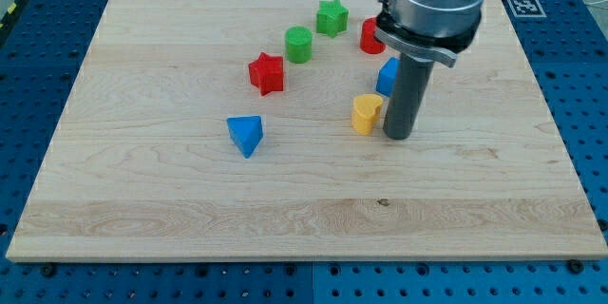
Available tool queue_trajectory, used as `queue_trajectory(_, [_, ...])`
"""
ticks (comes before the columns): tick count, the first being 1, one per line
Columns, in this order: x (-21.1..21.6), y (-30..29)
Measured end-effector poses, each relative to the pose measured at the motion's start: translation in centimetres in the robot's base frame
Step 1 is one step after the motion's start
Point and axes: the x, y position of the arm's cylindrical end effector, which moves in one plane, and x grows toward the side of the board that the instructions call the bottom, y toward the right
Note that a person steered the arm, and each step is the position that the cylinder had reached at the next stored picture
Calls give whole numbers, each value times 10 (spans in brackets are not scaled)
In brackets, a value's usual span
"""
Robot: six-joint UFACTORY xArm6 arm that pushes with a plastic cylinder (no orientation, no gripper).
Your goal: Push the blue triangle to the center of the board
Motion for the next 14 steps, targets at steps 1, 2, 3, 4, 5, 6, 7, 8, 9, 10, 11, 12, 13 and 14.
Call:
queue_trajectory(1, [36, -17])
queue_trajectory(2, [66, -51])
queue_trajectory(3, [73, -84])
queue_trajectory(4, [73, -120])
queue_trajectory(5, [74, -162])
queue_trajectory(6, [74, -200])
queue_trajectory(7, [63, -218])
queue_trajectory(8, [37, -208])
queue_trajectory(9, [10, -182])
queue_trajectory(10, [10, -170])
queue_trajectory(11, [2, -181])
queue_trajectory(12, [-13, -192])
queue_trajectory(13, [-20, -186])
queue_trajectory(14, [-20, -175])
